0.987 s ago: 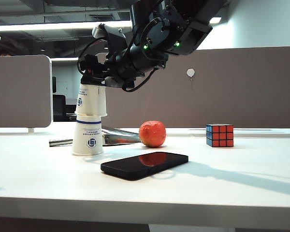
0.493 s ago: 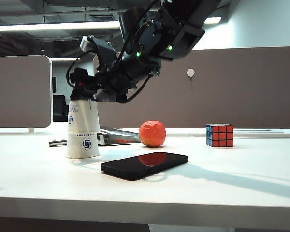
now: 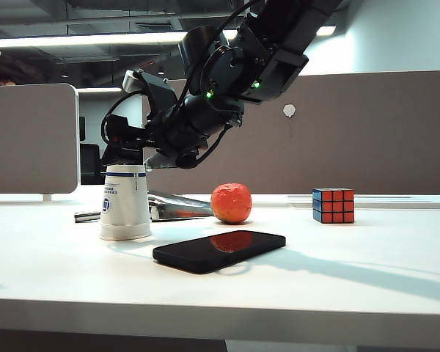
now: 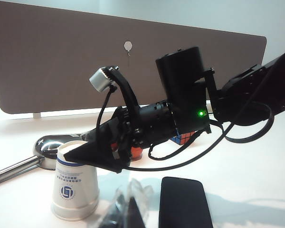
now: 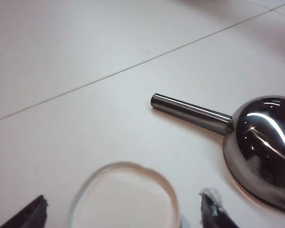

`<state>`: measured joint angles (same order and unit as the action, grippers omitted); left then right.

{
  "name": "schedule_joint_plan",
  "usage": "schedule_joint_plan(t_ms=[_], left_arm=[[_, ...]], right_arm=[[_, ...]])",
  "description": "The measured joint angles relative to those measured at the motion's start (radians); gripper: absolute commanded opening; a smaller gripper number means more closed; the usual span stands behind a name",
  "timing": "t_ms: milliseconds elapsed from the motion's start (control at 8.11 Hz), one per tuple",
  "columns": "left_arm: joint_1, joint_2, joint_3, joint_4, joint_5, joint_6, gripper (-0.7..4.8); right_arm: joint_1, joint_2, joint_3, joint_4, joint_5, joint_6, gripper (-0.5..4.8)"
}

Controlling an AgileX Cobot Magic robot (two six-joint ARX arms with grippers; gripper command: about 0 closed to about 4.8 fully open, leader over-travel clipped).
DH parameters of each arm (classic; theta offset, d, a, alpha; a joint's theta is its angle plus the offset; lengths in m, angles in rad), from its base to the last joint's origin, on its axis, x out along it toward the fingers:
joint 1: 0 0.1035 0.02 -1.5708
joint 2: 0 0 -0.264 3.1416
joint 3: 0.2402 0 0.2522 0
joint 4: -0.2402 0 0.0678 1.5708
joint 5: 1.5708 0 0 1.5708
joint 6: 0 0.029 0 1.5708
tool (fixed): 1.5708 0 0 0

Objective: Carefully pick up the cup on the right and stack it on top of the cup on the left.

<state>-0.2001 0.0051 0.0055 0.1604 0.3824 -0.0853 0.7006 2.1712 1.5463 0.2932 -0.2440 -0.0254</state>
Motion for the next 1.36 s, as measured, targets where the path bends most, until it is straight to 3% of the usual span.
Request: schedule_joint_plan(t_ms=[123, 493, 740, 987, 1233, 1357], left_arm=[[0.000, 0.000, 0.000, 0.000, 0.000, 0.000, -0.05], [0.000, 0.000, 0.000, 0.000, 0.000, 0.000, -0.05], [0.000, 0.000, 0.000, 0.000, 0.000, 0.000, -0.05], [0.000, 0.000, 0.000, 0.000, 0.000, 0.000, -0.05], [0.000, 0.000, 0.000, 0.000, 0.001, 0.000, -0.05], [0.000, 0.000, 0.000, 0.000, 0.000, 0.000, -0.05]], right_arm=[[-0.006, -0.051, 0.000, 0.092, -0.010, 0.051, 4.31], [-0.095, -0.156, 0.001, 0.065, 0.045, 0.050, 3.95], [-0.160, -0.226, -0.001, -0.043, 0.072, 0.049, 3.32], [-0.208, -0.361, -0.002, -0.298, 0.115, -0.092, 3.32], [-0.204, -0.418, -0.010, -0.461, 0.177, -0.166, 3.22], [-0.206, -0.452, -0.048, -0.468, 0.200, -0.179, 3.13]])
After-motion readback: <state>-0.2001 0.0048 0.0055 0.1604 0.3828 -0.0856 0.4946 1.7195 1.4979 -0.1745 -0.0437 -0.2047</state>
